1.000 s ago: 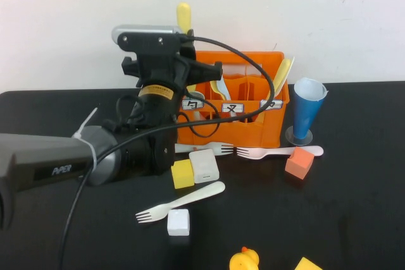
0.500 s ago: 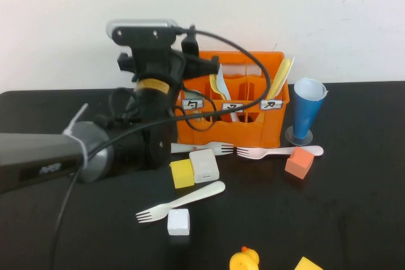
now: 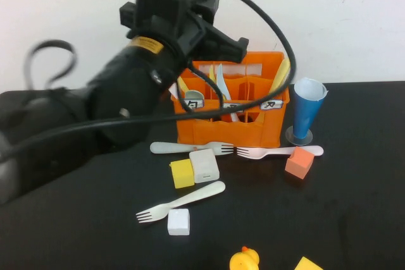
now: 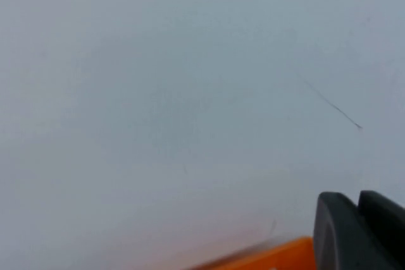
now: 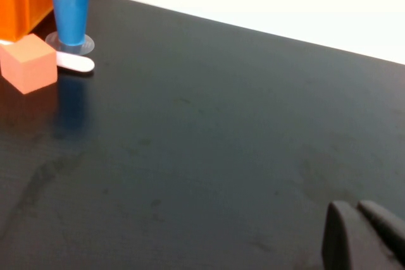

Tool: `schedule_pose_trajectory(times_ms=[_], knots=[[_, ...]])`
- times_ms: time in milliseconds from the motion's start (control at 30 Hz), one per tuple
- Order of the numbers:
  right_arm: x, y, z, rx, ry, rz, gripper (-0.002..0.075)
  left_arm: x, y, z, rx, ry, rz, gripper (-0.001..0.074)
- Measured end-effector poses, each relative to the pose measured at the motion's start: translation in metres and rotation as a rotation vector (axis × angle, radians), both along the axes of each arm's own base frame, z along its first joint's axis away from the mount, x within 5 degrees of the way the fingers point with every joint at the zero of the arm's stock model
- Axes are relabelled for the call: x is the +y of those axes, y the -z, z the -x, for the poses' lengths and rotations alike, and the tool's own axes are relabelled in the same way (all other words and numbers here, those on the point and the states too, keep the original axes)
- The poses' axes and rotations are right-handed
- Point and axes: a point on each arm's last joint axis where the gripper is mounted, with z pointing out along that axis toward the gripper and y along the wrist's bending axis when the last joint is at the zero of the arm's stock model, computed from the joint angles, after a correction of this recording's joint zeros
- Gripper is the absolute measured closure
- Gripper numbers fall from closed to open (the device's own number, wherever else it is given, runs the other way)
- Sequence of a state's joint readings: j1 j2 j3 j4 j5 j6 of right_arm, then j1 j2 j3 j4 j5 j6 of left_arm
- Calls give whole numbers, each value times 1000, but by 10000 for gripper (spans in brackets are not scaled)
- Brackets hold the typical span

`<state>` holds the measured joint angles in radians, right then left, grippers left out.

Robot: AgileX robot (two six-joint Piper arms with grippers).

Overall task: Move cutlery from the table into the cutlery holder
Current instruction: Place the spoon on the box, then pick up the fork

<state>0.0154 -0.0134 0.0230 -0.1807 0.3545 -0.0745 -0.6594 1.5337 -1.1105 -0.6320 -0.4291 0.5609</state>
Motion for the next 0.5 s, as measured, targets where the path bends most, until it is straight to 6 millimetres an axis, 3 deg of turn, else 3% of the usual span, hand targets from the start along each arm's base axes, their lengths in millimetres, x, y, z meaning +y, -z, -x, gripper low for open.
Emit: schedule_pose_trajectory(times_ms=[200, 400, 500], knots=[[0, 0, 0, 0, 0, 0, 729, 10, -15, 29, 148, 191, -128, 730], [0, 0, 0, 0, 0, 0, 729, 21, 4, 46, 409, 399, -288, 734], [0, 0, 0, 0, 0, 0, 729, 33, 13, 45, 507, 410, -343, 735]])
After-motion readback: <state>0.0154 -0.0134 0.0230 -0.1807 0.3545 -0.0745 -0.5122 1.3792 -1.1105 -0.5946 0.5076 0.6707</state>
